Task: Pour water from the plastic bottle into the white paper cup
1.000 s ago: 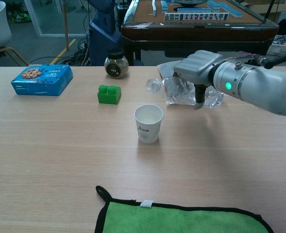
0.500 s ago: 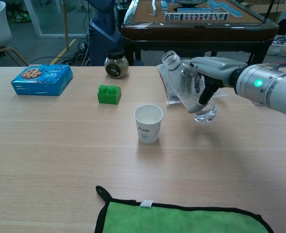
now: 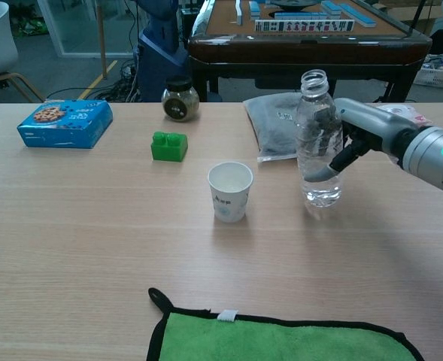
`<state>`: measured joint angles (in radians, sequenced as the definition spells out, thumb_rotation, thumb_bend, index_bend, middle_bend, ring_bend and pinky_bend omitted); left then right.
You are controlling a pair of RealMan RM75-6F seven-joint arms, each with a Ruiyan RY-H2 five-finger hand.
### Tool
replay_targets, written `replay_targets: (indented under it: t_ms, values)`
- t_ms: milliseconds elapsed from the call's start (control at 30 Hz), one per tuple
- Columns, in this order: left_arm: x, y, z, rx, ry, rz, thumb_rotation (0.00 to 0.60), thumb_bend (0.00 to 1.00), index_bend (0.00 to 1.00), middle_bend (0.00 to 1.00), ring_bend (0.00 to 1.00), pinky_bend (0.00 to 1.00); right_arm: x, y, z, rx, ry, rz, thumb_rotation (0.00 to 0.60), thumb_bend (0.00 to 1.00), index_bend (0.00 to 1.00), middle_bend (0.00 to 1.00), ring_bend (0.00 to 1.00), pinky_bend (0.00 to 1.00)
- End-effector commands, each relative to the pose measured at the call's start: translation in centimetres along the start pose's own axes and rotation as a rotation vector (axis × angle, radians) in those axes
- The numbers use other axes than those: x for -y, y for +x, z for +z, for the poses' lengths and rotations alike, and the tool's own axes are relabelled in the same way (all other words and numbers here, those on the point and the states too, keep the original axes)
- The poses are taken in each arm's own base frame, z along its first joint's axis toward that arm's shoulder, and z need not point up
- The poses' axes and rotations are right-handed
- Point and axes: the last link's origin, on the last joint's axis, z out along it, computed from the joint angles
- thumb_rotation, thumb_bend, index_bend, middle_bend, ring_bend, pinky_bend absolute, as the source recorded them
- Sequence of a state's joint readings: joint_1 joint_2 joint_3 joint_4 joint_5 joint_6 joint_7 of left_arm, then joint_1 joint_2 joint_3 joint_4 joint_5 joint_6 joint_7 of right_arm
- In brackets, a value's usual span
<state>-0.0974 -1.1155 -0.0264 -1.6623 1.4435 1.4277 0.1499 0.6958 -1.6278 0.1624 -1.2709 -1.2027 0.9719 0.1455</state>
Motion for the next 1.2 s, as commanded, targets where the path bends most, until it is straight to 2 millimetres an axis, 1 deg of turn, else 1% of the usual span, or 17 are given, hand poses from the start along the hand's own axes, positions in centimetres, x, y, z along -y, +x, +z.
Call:
replay_targets:
  t_ms: [33,133,300,400,500,600,733,900,1033,1200]
  values:
    - [0.0,0.0,0.0,0.001,0.001,0.000,0.600,0.20,0.59,0.56,0.41,0.53,-0.8,-0.7,-0.4,0.009,-0.009,0.050,0.600,0.20,0.60,0.52,0.47,0.56]
    - [0.0,0.0,0.0,0.000,0.002,-0.001,0.600,0.20,0.59,0.55,0.41,0.53,-1.1,-1.0,-0.5,0.038,-0.011,0.088,0.600,0.19,0.58,0.48,0.43,0.56]
    - [0.1,0.0,0.0,-0.003,0.006,-0.001,0.600,0.20,0.59,0.55,0.41,0.53,-1.4,-1.2,-0.8,0.088,-0.009,0.124,0.600,0.14,0.48,0.40,0.35,0.56]
    - [0.1,0.0,0.0,-0.002,0.007,0.000,0.600,0.20,0.59,0.55,0.41,0.53,-1.6,-1.3,-0.9,0.106,-0.007,0.135,0.600,0.11,0.40,0.35,0.30,0.51]
    - [0.1,-0.1,0.0,0.000,0.007,0.001,0.600,0.20,0.59,0.55,0.41,0.53,-1.7,-1.2,-1.0,0.118,-0.004,0.139,0.600,0.05,0.30,0.29,0.25,0.45]
    - [0.1,-0.1,0.0,-0.001,0.006,0.002,0.600,0.20,0.59,0.55,0.41,0.53,-1.8,-1.2,-1.1,0.131,-0.001,0.141,0.600,0.00,0.22,0.24,0.22,0.42]
    - [0.1,-0.1,0.0,0.000,0.005,0.002,0.600,0.20,0.59,0.55,0.41,0.53,-1.8,-0.9,-1.4,0.144,0.001,0.142,0.600,0.00,0.17,0.19,0.19,0.41]
    - [0.0,-0.2,0.0,0.003,0.004,0.004,0.600,0.20,0.59,0.55,0.41,0.53,-2.1,-0.5,-2.0,0.164,-0.003,0.134,0.600,0.00,0.12,0.14,0.14,0.37]
    - [0.0,-0.3,0.1,0.005,0.004,0.006,0.600,0.20,0.59,0.55,0.41,0.53,-2.3,0.2,-2.7,0.166,-0.003,0.127,0.600,0.00,0.11,0.13,0.13,0.36]
    - [0.0,-0.2,0.1,0.000,0.000,0.003,0.600,0.20,0.59,0.55,0.41,0.53,-3.1,1.4,-4.1,0.160,-0.005,0.097,0.600,0.00,0.11,0.13,0.13,0.35]
